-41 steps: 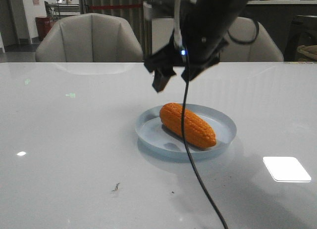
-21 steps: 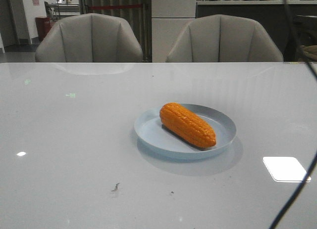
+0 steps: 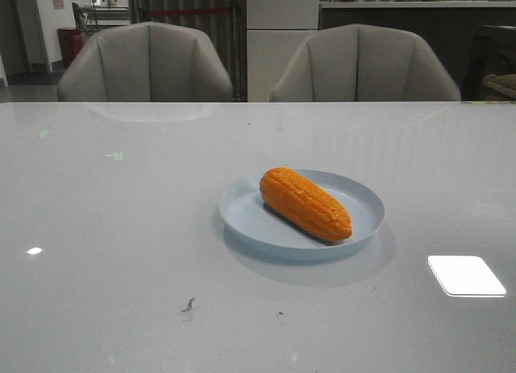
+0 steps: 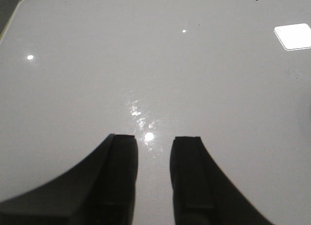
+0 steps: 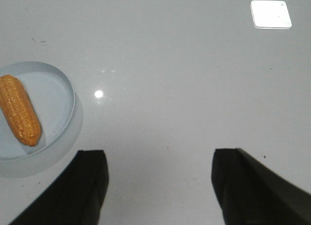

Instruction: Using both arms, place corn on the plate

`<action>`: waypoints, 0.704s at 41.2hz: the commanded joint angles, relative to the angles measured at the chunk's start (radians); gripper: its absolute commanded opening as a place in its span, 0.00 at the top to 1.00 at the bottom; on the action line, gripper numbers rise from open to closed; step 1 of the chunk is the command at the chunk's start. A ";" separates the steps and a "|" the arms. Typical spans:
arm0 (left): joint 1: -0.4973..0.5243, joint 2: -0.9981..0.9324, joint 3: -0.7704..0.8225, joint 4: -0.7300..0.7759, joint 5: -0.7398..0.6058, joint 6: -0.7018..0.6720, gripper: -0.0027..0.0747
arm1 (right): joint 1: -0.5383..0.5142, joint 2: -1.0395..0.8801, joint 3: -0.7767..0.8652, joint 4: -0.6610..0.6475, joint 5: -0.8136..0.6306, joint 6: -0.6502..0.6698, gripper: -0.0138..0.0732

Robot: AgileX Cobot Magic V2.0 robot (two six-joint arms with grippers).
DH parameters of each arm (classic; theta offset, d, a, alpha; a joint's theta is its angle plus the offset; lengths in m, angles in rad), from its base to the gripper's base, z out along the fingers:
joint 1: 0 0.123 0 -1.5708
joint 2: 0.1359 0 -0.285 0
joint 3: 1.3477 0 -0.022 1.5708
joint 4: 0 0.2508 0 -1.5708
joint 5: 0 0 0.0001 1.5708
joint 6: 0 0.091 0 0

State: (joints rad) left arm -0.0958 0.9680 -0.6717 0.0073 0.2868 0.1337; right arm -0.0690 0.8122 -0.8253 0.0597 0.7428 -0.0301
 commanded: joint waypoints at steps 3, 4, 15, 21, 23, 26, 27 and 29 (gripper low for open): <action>-0.002 -0.017 -0.028 -0.007 -0.080 -0.007 0.62 | -0.006 -0.068 0.028 0.013 -0.064 -0.014 0.20; -0.002 -0.017 -0.028 -0.007 -0.080 -0.007 0.62 | -0.006 -0.074 0.033 0.013 -0.061 -0.014 0.20; -0.002 -0.017 -0.028 -0.007 -0.080 -0.007 0.65 | -0.006 -0.078 0.037 0.038 -0.054 -0.014 0.20; -0.002 -0.017 -0.028 -0.007 -0.080 -0.007 0.76 | -0.006 -0.078 0.037 0.038 -0.053 -0.014 0.20; -0.002 -0.017 -0.028 -0.007 -0.080 -0.007 0.80 | -0.006 -0.078 0.037 0.038 -0.053 -0.014 0.20; -0.002 -0.017 -0.028 -0.007 -0.080 -0.007 0.85 | -0.006 -0.078 0.037 0.038 -0.053 -0.014 0.20; -0.002 -0.017 -0.028 -0.007 -0.080 -0.007 0.84 | -0.006 -0.078 0.037 0.038 -0.053 -0.014 0.20; -0.002 -0.017 -0.028 -0.007 -0.080 -0.007 0.84 | -0.006 -0.078 0.037 0.038 -0.053 -0.014 0.20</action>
State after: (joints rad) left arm -0.0958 0.9680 -0.6717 0.0073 0.2868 0.1337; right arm -0.0690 0.7378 -0.7608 0.0882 0.7568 -0.0340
